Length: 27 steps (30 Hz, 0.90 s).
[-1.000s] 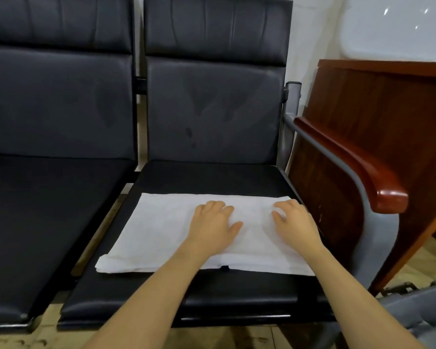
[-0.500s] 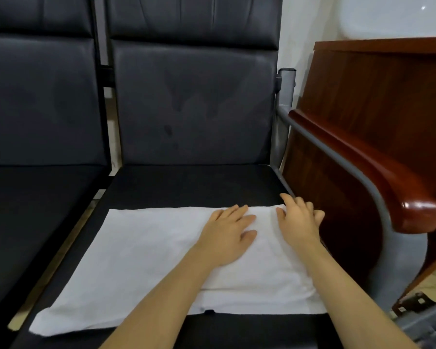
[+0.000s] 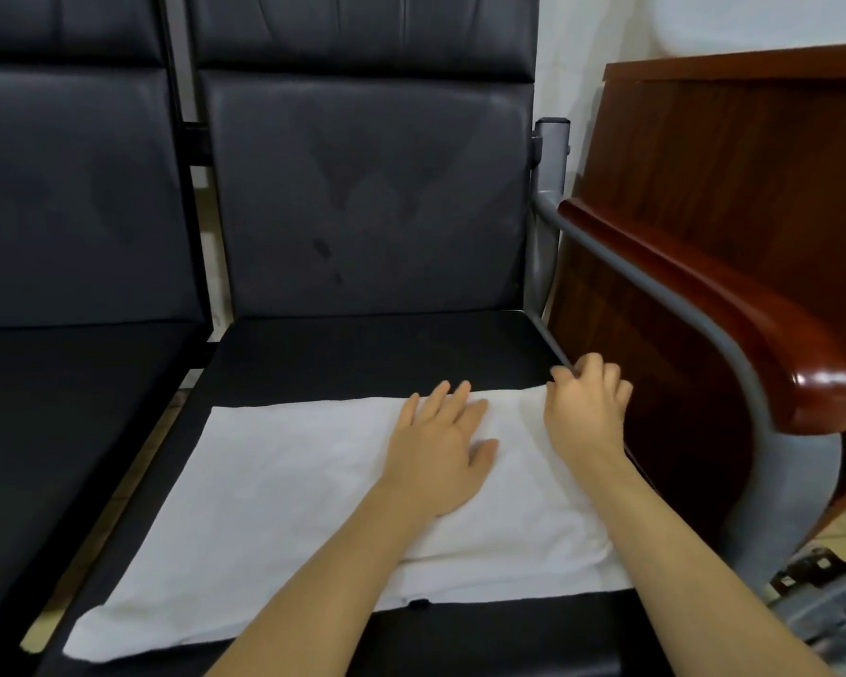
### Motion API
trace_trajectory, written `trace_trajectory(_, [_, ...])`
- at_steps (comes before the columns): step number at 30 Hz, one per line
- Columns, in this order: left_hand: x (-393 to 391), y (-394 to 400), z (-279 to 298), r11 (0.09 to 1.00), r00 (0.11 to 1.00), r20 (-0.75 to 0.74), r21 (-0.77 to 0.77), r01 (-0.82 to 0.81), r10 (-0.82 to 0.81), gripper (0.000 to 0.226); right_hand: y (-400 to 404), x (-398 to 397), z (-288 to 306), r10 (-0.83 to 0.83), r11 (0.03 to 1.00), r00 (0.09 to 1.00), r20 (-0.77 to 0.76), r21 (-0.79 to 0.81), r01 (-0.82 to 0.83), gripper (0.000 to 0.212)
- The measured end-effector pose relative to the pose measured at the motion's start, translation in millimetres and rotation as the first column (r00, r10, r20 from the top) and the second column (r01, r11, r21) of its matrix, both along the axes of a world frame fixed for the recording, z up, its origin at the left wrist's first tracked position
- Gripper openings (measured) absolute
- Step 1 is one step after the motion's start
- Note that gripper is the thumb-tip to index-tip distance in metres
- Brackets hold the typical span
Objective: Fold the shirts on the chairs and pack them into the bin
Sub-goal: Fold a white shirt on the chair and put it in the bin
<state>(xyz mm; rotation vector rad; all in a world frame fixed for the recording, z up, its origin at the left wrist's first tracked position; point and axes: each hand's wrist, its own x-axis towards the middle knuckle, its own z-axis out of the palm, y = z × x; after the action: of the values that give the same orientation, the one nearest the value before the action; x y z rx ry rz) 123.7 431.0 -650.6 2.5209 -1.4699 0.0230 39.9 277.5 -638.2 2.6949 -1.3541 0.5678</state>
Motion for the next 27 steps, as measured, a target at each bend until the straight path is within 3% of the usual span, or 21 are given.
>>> trace_trajectory(3, [2.0,0.6,-1.7,0.997,0.996,-0.093,0.073,-0.006,0.013,0.057,9.9,2.3,3.9,0.228,0.972,0.972,0.055,-0.060,-0.225,0.036])
trace_trajectory(6, [6.3,0.5,-2.7,0.996,0.993,-0.115,0.081,-0.023,0.032,0.057,24.8,4.1,-2.6,0.396,0.911,0.918,0.001,0.121,-0.394,0.039])
trace_trajectory(10, [21.4,6.3,-4.0,0.990,0.983,-0.135,0.086,-0.113,0.124,0.058,17.3,-0.2,-12.9,0.333,0.909,0.920,-0.208,0.331,-0.255,0.054])
trace_trajectory(16, [30.6,26.0,2.0,0.971,0.967,-0.135,0.137,-0.196,0.214,0.061,16.3,1.1,-9.3,0.279,0.933,0.923,-0.265,0.304,-0.195,0.057])
trace_trajectory(20, [44.7,63.2,10.6,0.930,0.928,-0.099,0.127,-0.345,0.358,0.060,40.0,4.2,3.1,0.327,0.932,0.921,-0.213,0.235,-0.277,0.052])
trace_trajectory(24, [50.1,111.2,16.7,0.871,0.865,-0.094,0.057,-0.489,0.492,0.060,79.5,17.8,11.8,0.509,0.835,0.859,-0.063,0.279,-0.474,0.052])
trace_trajectory(27, [52.5,144.7,18.8,0.813,0.811,-0.063,0.062,-0.579,0.582,0.058,98.2,24.1,6.8,0.570,0.794,0.821,-0.033,0.279,-0.540,0.050])
